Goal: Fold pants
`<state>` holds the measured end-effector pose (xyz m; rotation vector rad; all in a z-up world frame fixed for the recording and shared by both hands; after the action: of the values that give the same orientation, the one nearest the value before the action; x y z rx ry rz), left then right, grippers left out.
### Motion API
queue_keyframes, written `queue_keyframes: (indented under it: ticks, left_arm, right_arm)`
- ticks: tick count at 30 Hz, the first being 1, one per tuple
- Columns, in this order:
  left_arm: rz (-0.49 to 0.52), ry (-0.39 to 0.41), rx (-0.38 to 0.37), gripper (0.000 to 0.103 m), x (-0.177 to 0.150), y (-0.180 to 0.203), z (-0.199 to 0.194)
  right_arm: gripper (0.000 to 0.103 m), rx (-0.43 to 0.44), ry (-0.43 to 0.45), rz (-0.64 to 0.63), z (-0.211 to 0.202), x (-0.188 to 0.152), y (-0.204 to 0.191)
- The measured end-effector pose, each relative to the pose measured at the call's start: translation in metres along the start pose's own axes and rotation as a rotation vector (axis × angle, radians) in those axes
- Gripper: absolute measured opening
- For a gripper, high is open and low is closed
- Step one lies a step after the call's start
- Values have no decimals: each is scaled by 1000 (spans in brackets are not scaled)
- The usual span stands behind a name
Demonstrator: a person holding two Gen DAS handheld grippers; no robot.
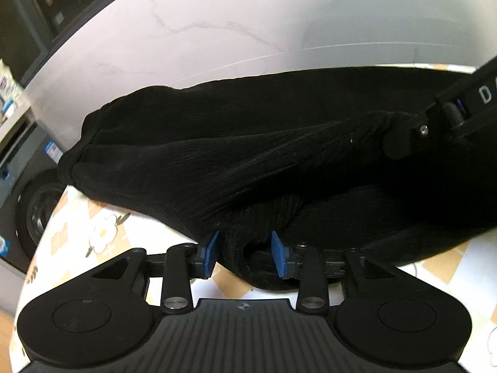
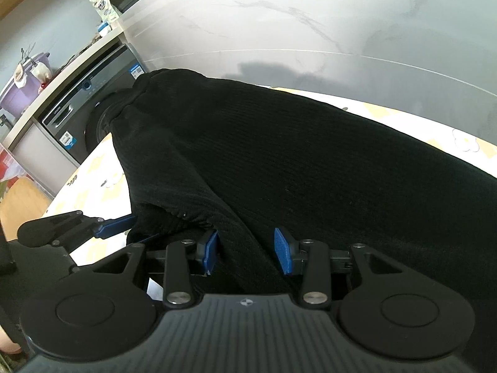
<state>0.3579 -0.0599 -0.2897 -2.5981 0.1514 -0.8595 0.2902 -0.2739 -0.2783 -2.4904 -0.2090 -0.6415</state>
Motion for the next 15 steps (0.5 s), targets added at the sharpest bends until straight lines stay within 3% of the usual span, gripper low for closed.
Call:
queue_keyframes:
  ticks: [1, 2, 3, 5, 8, 12, 15]
  left_arm:
    - [15, 0, 1, 38, 2, 1, 0]
    - [28, 5, 0, 24, 3, 2, -1]
    - [32, 27, 4, 17, 5, 1, -4]
    - [-25, 91, 6, 13, 4, -7, -23]
    - [-178, 188, 5, 13, -7, -31, -56]
    - [-459, 118, -106, 13, -39, -46, -55]
    - [-577, 61, -155, 13, -54, -47, -46]
  right_arm:
    - [41, -1, 1, 1, -1, 0, 0]
    - [42, -2, 2, 2, -1, -1, 0]
    - [42, -3, 2, 2, -2, -1, 0]
    - [44, 3, 4, 4, -6, -2, -1]
    - [56, 22, 25, -6, -19, -2, -4]
    - [64, 33, 55, -10, -33, -7, -2]
    - [65, -18, 24, 12, -26, -16, 8]
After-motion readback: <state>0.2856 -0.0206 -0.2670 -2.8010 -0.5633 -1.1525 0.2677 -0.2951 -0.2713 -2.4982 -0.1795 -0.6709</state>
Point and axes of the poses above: each gripper's, at about its wrist camera, not at the fingertips, and z roughly the way its jaws point, y to its right, x to its top, the point moved 7 cm from there along z, roughly the way its jaws point, and after that the axes turned 7 degrees about z, right-handed, at the moved point
